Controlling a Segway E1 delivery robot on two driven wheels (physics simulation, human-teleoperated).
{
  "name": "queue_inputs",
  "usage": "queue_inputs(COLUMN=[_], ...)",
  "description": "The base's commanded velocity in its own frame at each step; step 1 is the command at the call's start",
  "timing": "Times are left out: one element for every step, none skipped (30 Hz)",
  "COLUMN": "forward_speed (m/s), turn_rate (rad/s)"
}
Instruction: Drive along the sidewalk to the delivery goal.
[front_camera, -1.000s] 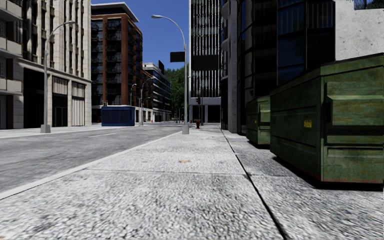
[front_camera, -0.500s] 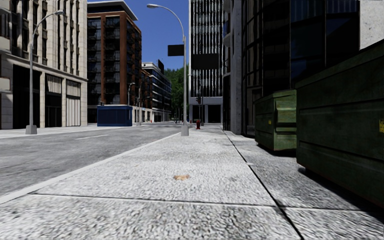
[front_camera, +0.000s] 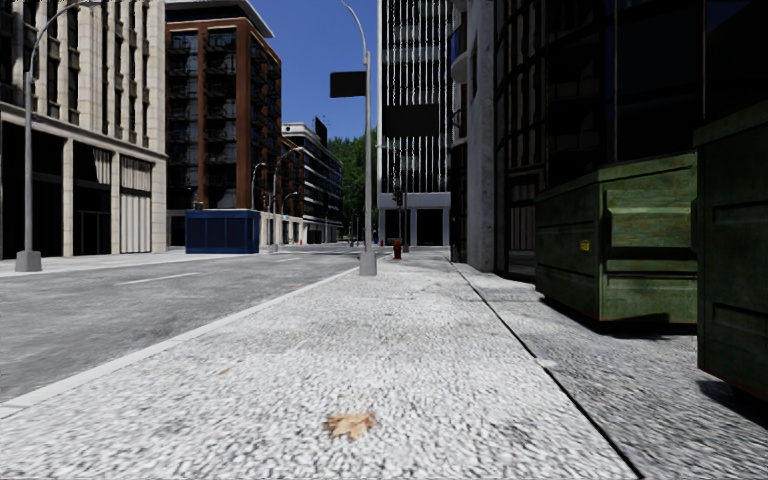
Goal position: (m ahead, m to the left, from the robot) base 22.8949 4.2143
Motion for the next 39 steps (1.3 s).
queue_inputs(forward_speed=[2.0,2.0,2.0,2.0,2.0,2.0,2.0,2.0,2.0,2.0,2.0,2.0,2.0,2.0,2.0,2.0,2.0,2.0,2.0,2.0,2.0,2.0,2.0,2.0,2.0,2.0,2.0,2.0,2.0,2.0,2.0,2.0,2.0,2.0,2.0,2.0,2.0,2.0,2.0], turn_rate=[0.0,0.0,0.0,0.0,0.0,0.0,0.0,0.0,0.0,0.0,0.0,0.0,0.0,0.0,0.0,0.0,0.0,0.0,0.0,0.0,0.0,0.0,0.0,0.0,0.0,0.0,-0.09,-0.2,-0.22,-0.23,-0.23,-0.23,-0.23,-0.23,-0.23,-0.23,-0.23,-0.23,-0.23])
